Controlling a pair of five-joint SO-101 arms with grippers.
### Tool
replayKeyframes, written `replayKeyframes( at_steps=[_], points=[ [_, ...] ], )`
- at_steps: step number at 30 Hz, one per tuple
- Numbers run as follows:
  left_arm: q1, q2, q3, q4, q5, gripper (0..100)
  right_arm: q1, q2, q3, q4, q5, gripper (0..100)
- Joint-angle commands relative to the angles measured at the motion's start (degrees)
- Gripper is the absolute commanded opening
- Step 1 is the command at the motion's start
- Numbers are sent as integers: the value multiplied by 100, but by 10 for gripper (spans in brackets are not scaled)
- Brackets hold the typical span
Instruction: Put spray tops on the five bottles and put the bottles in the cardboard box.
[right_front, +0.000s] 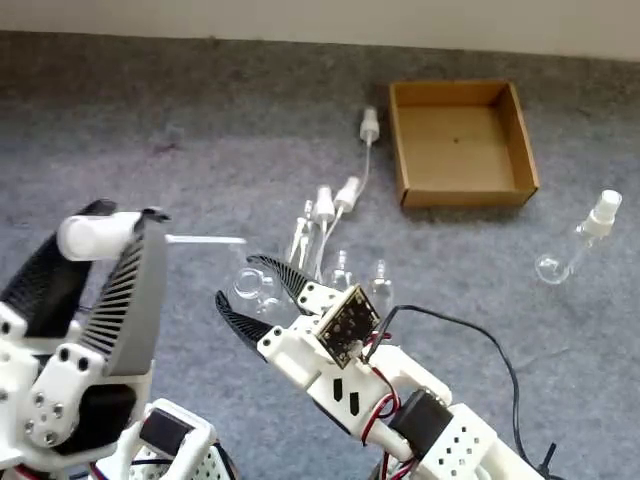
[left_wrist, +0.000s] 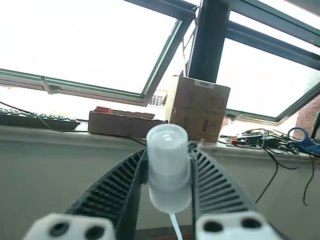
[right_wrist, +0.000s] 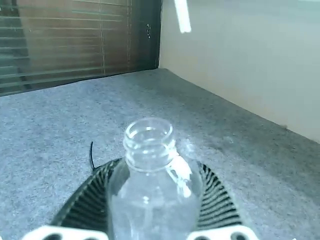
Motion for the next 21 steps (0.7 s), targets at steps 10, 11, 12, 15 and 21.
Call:
replayKeyframes(
  at_steps=[10, 11, 12, 15, 21],
  points=[
    [426, -48, -119, 237, -237, 13, 75, -84, -22, -101, -70, 5],
    [374, -48, -251, 422, -325, 13, 66, -84, -22, -101, -70, 5],
    [330, -48, -391, 624, -387, 13, 66, -84, -22, -101, -70, 5],
    [330, -40, -840, 1108, -422, 13, 66, -84, -22, 13, -70, 5],
    [330, -40, -1200, 1424, -422, 13, -497, -84, -22, 215, -70, 5]
  ],
)
